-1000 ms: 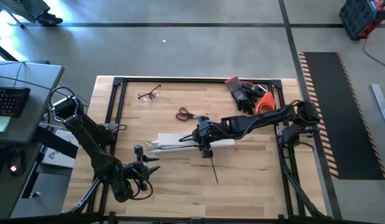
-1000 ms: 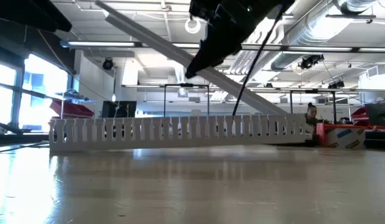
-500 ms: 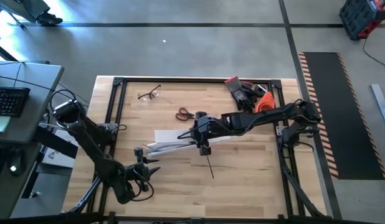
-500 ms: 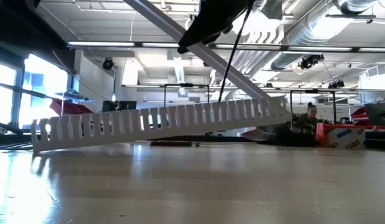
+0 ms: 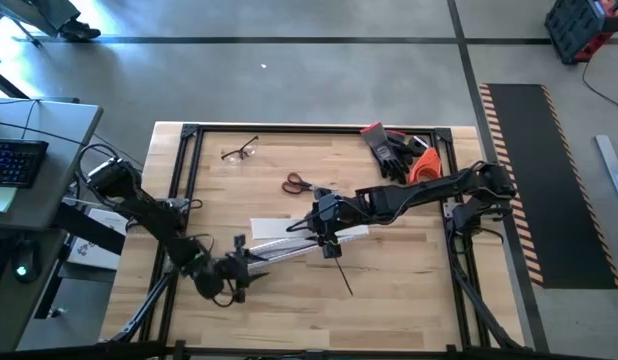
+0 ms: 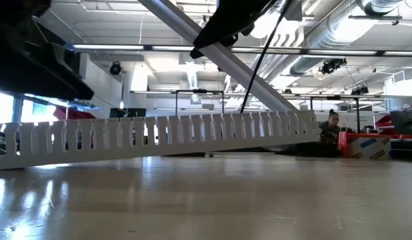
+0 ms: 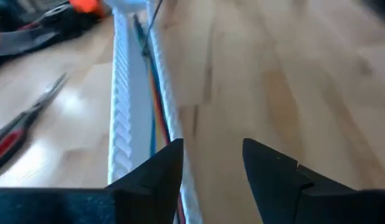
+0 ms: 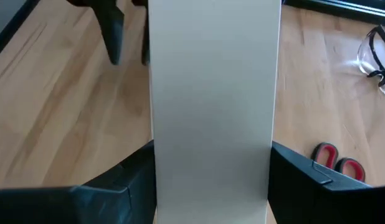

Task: Ziptie cables
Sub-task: Close the white cable duct lid

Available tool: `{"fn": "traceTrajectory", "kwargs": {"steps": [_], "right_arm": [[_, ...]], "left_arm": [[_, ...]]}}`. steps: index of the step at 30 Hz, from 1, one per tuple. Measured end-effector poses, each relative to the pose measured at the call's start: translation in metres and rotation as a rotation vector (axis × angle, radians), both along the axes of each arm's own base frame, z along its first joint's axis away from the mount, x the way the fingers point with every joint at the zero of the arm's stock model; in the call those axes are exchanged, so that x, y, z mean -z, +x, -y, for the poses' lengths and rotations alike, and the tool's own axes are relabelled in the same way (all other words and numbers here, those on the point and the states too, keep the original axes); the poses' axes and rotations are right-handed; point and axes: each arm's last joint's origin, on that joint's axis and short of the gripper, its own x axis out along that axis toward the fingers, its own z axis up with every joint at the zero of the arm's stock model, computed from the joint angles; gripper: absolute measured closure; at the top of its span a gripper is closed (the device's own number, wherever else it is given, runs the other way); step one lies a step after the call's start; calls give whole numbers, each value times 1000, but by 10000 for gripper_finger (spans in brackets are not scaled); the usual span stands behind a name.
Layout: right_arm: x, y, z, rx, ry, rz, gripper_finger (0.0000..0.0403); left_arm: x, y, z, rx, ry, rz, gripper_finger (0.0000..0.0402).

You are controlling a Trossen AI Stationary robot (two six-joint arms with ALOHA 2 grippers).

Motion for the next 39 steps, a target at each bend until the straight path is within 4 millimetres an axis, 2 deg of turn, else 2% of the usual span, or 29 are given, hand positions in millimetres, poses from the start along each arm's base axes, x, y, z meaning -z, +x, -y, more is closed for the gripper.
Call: {"fn": "traceTrajectory", "kwargs": {"steps": [3, 7, 13, 16, 20, 22, 26, 32, 39], "right_arm": [[0, 0, 0, -1, -1, 1, 190], [1, 0, 0, -3, -2, 0, 190], [1, 0, 0, -4, -3, -1, 190], [2, 0, 0, -5, -6, -10, 190], [2, -4, 0, -5, -11, -43, 190], [-4, -9, 1, 7, -17, -44, 190], [-14, -20, 3, 44, 4, -74, 190], [-5, -31, -4, 107, 53, -209, 190], [1, -37, -22, 119, 56, -263, 190]], "left_arm": [[3, 6, -13, -4, -32, 33, 240], [9, 16, -29, -5, -103, -19, 233], [21, 25, -38, -20, -214, -91, 244], [28, 26, -38, -26, -220, -114, 277], [34, 26, -37, -27, -235, -140, 366], [36, 26, -36, -20, -241, -153, 391], [37, 25, -35, 25, -239, -182, 386], [31, 32, -35, 44, -200, -168, 394], [17, 46, -44, 30, -164, -123, 320]]}}
